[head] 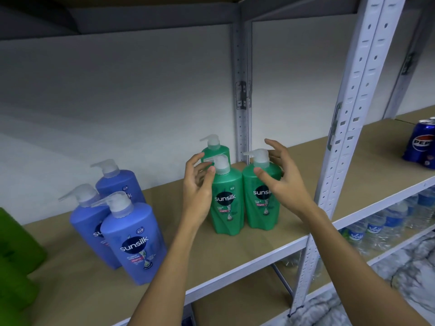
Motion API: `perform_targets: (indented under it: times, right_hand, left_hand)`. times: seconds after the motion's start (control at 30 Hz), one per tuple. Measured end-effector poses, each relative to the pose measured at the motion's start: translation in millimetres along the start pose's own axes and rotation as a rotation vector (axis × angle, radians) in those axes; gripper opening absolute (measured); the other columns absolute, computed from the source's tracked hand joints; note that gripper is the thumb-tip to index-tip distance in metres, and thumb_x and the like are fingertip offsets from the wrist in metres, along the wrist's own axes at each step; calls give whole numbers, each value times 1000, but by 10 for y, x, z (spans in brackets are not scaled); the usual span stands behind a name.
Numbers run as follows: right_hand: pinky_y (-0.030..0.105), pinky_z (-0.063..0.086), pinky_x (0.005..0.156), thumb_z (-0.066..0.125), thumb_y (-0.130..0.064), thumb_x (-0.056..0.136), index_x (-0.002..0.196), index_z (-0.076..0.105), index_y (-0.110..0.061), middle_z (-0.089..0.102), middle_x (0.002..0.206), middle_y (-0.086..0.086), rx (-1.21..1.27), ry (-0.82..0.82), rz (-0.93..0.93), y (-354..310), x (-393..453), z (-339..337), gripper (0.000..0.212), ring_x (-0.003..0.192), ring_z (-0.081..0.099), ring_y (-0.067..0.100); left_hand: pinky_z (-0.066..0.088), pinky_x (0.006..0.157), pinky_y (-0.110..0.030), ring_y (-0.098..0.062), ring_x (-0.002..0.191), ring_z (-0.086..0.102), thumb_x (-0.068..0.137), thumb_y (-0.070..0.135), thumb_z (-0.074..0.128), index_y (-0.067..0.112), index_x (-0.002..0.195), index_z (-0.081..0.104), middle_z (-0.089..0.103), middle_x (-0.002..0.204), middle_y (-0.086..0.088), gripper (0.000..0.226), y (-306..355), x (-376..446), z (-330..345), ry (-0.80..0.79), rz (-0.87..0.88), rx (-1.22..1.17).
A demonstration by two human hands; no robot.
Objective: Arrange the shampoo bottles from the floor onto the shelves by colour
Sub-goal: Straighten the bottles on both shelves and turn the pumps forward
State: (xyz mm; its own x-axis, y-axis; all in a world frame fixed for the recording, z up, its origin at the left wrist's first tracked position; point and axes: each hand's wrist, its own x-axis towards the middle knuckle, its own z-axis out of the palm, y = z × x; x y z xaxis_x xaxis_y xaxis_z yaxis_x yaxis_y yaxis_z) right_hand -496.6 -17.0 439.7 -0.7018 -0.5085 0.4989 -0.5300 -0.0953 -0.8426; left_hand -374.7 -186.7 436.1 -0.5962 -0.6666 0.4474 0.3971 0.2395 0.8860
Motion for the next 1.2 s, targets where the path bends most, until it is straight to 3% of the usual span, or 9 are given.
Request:
perform_targets:
  times: [0.13,0.2,0.3,0.5,0.6,0.73,0.87,1.03,1.2]
  right_hand:
    - [23,47,100,71,-28,93,134,51,-41,56,132,-7,-83,25,-48,-96,144,102,47,121,53,5]
    - [28,55,92,70,-30,94,125,58,-37,63,120,-7,-53,28,-20,-107,195,128,34,106,62,8]
    - [43,60,77,68,-32,96,112,65,-31,71,100,-7,-32,53,38,-82,210,180,16,86,68,17]
    - [52,59,70,66,-33,97,105,67,-29,69,97,-12,-37,75,50,-89,226,213,9,84,67,27]
    - [49,59,73,66,-32,97,109,66,-29,70,99,-8,-33,67,36,-73,210,202,12,85,68,25]
    - [30,54,92,70,-23,95,131,55,-34,63,120,-6,-39,50,-8,-1,129,150,40,107,62,11]
    - [39,51,103,74,-30,90,138,49,-35,58,133,-7,-16,123,27,90,-7,71,54,122,56,6]
    - [47,54,99,81,-48,76,137,48,-45,56,136,-9,-49,62,73,274,-239,0,70,124,57,15]
    - [27,61,79,84,-10,78,136,48,-40,67,113,-19,66,8,120,339,-337,-33,75,104,67,6]
  left_hand:
    - [46,80,-10,4,91,64,101,5,53,13,115,61,71,96,17,18,-14,37,106,88,37,-2]
    - [48,82,-14,1,91,65,102,10,54,14,108,64,72,94,21,13,-34,68,118,125,29,-18]
    - [50,85,-24,-8,91,66,101,13,56,17,99,66,72,94,10,11,-64,116,132,180,11,-36]
    - [54,91,-37,-16,96,68,101,17,58,15,100,65,73,101,-3,8,-90,136,110,168,-4,10]
    - [55,88,-37,-16,94,69,101,18,58,16,103,66,75,98,-1,8,-50,113,103,153,-30,-13]
    - [55,79,-23,-10,91,70,99,18,61,26,114,62,76,99,-1,17,-63,-5,56,54,-57,-28]
    - [50,90,-20,-9,110,66,93,11,67,24,121,59,70,118,0,32,-154,-133,-77,-85,-3,53]
    - [51,96,-24,-13,117,64,82,-4,72,26,136,51,65,128,1,66,-232,-231,-252,-271,5,132]
    - [52,100,-28,-8,118,63,79,-4,79,25,139,51,65,127,4,72,-257,-254,-301,-219,-47,178]
